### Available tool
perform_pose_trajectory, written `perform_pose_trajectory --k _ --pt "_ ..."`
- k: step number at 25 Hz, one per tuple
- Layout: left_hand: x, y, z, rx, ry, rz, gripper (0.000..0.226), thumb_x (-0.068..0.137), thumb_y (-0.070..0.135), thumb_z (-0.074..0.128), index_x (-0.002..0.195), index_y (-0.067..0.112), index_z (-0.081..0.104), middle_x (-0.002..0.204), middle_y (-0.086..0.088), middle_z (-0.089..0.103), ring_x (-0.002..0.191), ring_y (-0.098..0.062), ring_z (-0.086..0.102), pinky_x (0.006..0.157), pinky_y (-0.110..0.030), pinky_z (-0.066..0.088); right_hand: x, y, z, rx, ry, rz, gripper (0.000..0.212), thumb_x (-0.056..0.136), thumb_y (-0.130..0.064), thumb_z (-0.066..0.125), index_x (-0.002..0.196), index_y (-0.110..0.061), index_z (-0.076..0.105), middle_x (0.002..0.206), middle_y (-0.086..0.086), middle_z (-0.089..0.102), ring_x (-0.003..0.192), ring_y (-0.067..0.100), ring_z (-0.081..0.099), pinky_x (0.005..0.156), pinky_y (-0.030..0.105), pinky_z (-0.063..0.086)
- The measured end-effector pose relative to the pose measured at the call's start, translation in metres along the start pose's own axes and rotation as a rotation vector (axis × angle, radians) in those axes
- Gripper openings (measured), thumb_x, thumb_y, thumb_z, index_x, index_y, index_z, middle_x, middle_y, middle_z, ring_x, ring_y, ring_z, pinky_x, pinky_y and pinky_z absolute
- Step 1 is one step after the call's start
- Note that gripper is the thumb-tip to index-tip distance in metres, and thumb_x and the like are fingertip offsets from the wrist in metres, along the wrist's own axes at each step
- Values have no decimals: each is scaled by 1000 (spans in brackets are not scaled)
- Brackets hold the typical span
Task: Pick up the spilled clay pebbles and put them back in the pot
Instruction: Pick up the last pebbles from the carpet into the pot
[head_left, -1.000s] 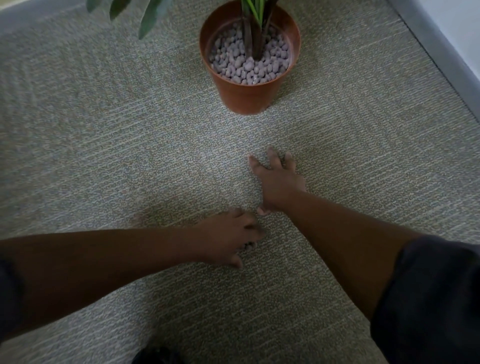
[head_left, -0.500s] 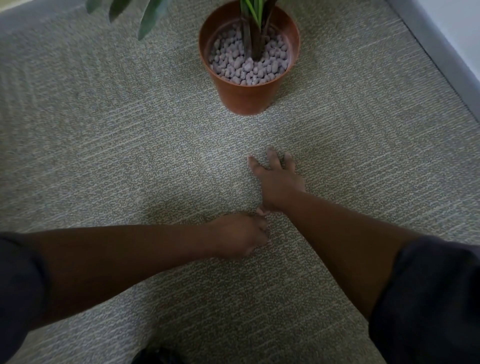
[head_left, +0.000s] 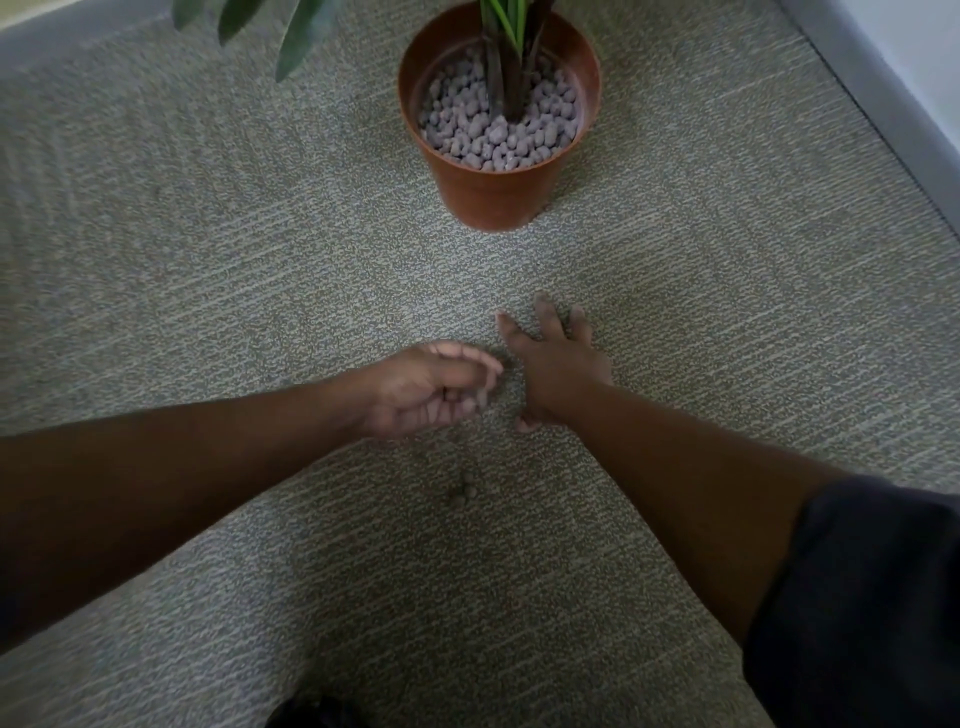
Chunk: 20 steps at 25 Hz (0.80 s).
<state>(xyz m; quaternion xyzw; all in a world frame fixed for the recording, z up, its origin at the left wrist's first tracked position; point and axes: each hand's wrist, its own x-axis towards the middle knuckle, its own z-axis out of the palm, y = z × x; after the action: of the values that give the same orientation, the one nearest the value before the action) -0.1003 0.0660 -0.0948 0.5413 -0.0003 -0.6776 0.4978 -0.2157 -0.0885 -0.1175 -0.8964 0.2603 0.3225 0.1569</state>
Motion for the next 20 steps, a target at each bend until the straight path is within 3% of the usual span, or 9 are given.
perform_pose_trajectory --k 6,8,10,13,16,18,20 --pt "-13 107 15 -331 -112 304 12 92 1 64 102 6 66 78 -7 67 70 -15 64 56 -17 56 -1 0 0 -1 -8 -3 141 61 -42 94 151 -52 -14 160 -7 -36 150 42 -22 104 71 37" --pt "-9 144 28 -365 -14 435 14 90 2 68 103 6 64 76 -7 67 69 -14 64 56 -18 57 -1 0 -1 1 -9 -1 141 62 -41 94 151 -52 -14 160 -7 -38 150 42 -23 105 70 36" --pt "-1 168 38 -346 183 523 16 89 4 70 105 3 64 75 -7 70 67 -13 68 61 -19 58 -1 0 -1 -6 -10 -1 141 61 -41 95 150 -52 -14 159 -7 -38 150 42 -22 105 70 37" --pt "10 173 39 -226 456 527 24 87 -4 69 111 -3 65 91 -12 75 79 -19 74 70 -24 60 -1 0 1 -8 -6 0 141 61 -42 95 150 -53 -14 159 -8 -38 150 42 -22 105 70 37" --pt "11 158 32 -109 591 629 15 86 -9 63 97 1 67 92 -12 72 82 -21 72 71 -30 61 0 1 2 -4 2 -1 142 60 -42 95 149 -54 -15 160 -8 -37 150 42 -22 103 71 36" --pt "5 143 21 100 628 749 17 85 -8 61 85 8 68 78 -7 70 71 -17 68 66 -33 60 0 1 3 2 6 -1 142 59 -42 95 149 -54 -15 160 -8 -36 150 42 -22 103 72 35" --pt "-3 116 13 498 534 705 17 86 -4 65 82 12 70 72 1 71 67 -12 69 61 -29 56 0 2 3 0 12 -4 142 59 -43 95 149 -54 -14 161 -8 -35 150 42 -21 103 73 35"
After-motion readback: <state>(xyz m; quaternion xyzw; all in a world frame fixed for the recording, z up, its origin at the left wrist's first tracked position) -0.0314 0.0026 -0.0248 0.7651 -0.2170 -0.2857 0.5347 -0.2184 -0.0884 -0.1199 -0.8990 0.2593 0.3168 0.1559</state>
